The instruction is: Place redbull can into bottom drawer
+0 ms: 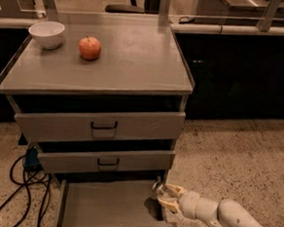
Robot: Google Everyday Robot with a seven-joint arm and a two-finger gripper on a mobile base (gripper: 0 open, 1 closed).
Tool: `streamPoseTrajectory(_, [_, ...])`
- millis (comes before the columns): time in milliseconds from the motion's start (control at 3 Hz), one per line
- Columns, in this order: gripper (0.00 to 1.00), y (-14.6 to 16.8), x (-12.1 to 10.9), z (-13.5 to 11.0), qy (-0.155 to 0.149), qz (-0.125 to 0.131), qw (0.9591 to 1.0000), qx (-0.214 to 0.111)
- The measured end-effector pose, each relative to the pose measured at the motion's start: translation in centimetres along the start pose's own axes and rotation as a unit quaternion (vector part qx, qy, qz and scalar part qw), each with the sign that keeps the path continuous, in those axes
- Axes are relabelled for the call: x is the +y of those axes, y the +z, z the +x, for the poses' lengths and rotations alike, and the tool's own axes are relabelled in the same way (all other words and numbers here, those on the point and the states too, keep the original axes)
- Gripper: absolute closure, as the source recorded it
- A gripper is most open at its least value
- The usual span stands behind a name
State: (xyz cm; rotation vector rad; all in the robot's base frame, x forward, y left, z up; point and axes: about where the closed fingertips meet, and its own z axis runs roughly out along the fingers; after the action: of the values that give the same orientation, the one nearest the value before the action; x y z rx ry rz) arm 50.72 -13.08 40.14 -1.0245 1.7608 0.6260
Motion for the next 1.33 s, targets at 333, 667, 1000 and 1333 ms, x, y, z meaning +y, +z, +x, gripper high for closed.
streamPoseTrajectory(333, [1.0, 5.5, -0.6, 0.8, 0.0, -0.039, 0.999, -0.023])
streamPoseTrajectory(667, [1.0, 8.5, -1.1, -0.2, -0.01, -0.056, 0.998, -0.029])
streamPoseTrajectory(1000, [1.0, 8.5, -1.1, -0.2, -0.01, -0.056, 0.998, -0.029])
streamPoseTrajectory(1333, [1.0, 9.5, -1.6, 0.7, -0.01, -0.052, 0.9977, -0.042])
